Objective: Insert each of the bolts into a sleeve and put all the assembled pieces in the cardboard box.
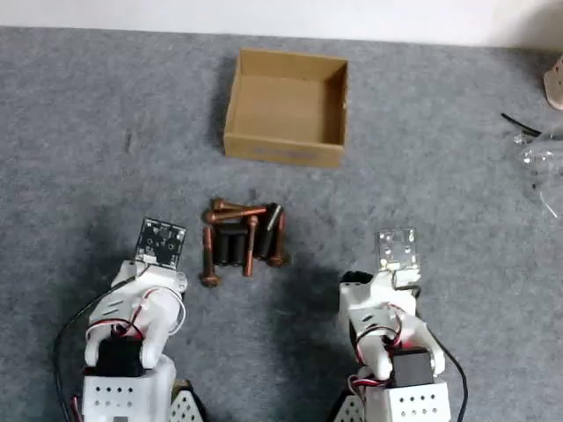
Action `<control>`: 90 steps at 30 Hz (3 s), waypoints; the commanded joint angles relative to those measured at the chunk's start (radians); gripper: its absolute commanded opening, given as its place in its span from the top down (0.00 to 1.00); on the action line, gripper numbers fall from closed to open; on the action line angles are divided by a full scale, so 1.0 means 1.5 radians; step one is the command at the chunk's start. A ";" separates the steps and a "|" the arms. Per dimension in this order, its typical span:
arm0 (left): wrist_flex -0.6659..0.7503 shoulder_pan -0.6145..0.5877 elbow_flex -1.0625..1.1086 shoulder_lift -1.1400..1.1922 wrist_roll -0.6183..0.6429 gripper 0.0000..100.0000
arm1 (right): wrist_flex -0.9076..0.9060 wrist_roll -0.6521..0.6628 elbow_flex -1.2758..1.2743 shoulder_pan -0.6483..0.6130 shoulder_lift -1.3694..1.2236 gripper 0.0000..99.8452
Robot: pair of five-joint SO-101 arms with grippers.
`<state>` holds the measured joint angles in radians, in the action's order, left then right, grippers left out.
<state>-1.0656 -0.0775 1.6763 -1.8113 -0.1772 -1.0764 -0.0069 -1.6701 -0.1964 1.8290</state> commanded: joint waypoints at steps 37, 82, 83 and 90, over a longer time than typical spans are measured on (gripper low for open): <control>-0.104 -0.145 -0.773 0.784 0.036 0.95 | 0.021 0.004 -0.082 0.068 0.006 0.69; 0.291 -0.065 -0.484 0.954 0.176 0.95 | 0.130 -0.149 0.552 -0.102 -0.714 0.69; 0.291 -0.065 -0.484 0.954 0.176 0.95 | 0.145 -0.162 0.571 -0.112 -0.745 0.69; 0.309 -0.066 -0.484 0.954 0.176 0.95 | 0.182 -0.284 0.634 -0.201 -0.889 0.69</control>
<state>-0.6222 -0.1834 0.9551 -0.3782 0.0790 -0.8370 -0.3859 -0.7864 -0.4342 0.5447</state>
